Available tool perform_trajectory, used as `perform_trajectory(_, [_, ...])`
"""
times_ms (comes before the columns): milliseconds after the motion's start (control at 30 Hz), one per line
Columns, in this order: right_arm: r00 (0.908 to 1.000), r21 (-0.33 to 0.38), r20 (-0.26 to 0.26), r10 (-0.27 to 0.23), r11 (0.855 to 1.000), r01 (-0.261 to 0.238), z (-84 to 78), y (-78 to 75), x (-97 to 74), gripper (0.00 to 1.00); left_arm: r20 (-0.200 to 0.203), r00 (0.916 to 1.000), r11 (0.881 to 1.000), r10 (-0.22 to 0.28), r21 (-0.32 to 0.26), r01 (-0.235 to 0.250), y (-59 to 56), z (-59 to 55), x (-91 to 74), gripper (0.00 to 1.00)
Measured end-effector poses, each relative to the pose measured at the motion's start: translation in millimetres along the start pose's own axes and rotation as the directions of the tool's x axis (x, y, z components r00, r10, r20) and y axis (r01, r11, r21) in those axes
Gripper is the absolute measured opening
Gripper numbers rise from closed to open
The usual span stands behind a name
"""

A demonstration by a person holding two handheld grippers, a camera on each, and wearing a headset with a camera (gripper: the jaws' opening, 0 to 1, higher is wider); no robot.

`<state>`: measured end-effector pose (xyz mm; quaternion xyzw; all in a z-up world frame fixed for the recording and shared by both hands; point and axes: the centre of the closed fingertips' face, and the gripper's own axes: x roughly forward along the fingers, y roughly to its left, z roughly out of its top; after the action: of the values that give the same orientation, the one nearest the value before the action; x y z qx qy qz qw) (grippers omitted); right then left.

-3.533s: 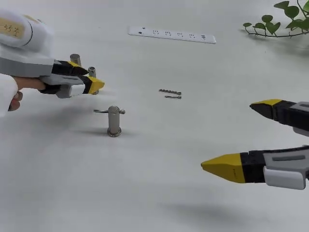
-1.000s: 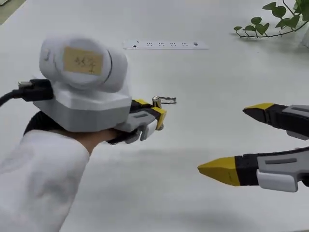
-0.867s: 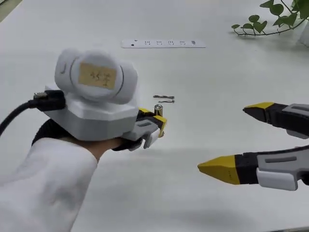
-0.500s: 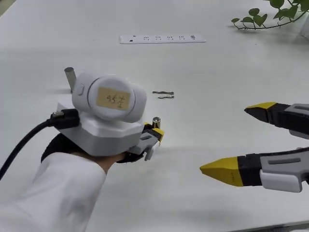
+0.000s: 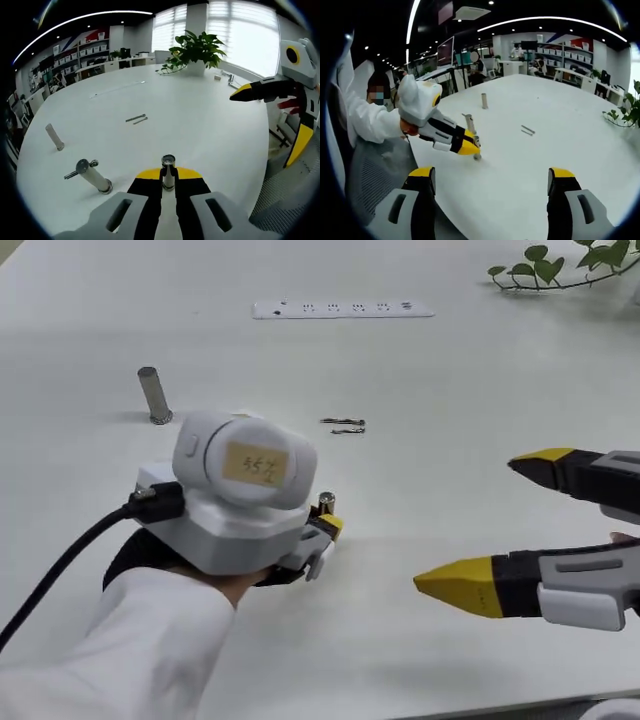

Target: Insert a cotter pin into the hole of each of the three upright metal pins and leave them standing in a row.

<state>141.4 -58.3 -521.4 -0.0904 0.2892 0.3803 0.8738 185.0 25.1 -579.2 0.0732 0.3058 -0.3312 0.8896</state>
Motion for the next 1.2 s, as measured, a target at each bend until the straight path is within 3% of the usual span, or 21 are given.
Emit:
perform_trajectory(167, [1.0, 0.004, 0.004, 0.006, 1.0, -0.006, 0.6, 1.9, 1.4, 0.91, 0.0, 1.0, 1.0, -0.002, 0.0, 0.002, -0.6, 0.9, -0.1, 0.05])
perform_trajectory(267, [0.9989, 0.02, 0.044, 0.017, 1.0, -0.018, 7.6, 4.9, 2.3, 0.92, -0.011, 0.9999, 1.0, 0.0, -0.004, 0.0, -0.8, -0.7, -1.7, 0.06])
perform_trajectory(433, [0.9992, 0.012, 0.036, 0.018, 1.0, -0.018, 7.6, 5.1, 3.1, 0.92, -0.021, 0.9998, 1.0, 0.008, -0.001, -0.008, -0.8, -2.7, -3.3, 0.06])
perform_trajectory(633, [0.999, 0.022, 0.04, 0.023, 0.999, -0.024, 7.3, 7.3, 3.1, 0.91, -0.013, 0.9997, 0.999, 0.023, 0.042, -0.022, -2.5, -3.9, -3.9, 0.06])
perform_trajectory(800, [0.999, 0.026, 0.039, 0.021, 0.999, -0.022, 6.2, 7.4, 2.7, 0.91, -0.011, 0.9999, 0.999, 0.011, 0.046, -0.01, -3.1, -4.4, -4.5, 0.06])
perform_trajectory(967, [0.9989, 0.03, 0.042, 0.023, 0.999, -0.024, 6.0, 8.8, 2.9, 0.91, -0.021, 0.9998, 0.995, 0.003, 0.098, -0.001, -3.9, -8.4, -4.0, 0.06])
perform_trajectory(1033, [0.9989, 0.029, 0.042, 0.022, 0.999, -0.023, 6.0, 9.0, 2.9, 0.91, -0.022, 0.9996, 0.99, 0.016, 0.138, -0.013, -2.1, -9.0, -4.5, 0.13])
perform_trajectory(1067, [0.9989, 0.029, 0.041, 0.021, 0.999, -0.022, 5.8, 8.8, 2.8, 0.91, -0.018, 0.9996, 0.981, 0.022, 0.191, -0.018, -0.5, -8.4, -4.5, 0.18])
perform_trajectory(1200, [0.9991, 0.033, 0.039, 0.017, 0.999, -0.019, 4.5, 8.2, 1.6, 0.92, -0.037, 0.9993, 0.979, 0.004, 0.204, 0.004, -3.4, -11.6, -6.7, 0.25])
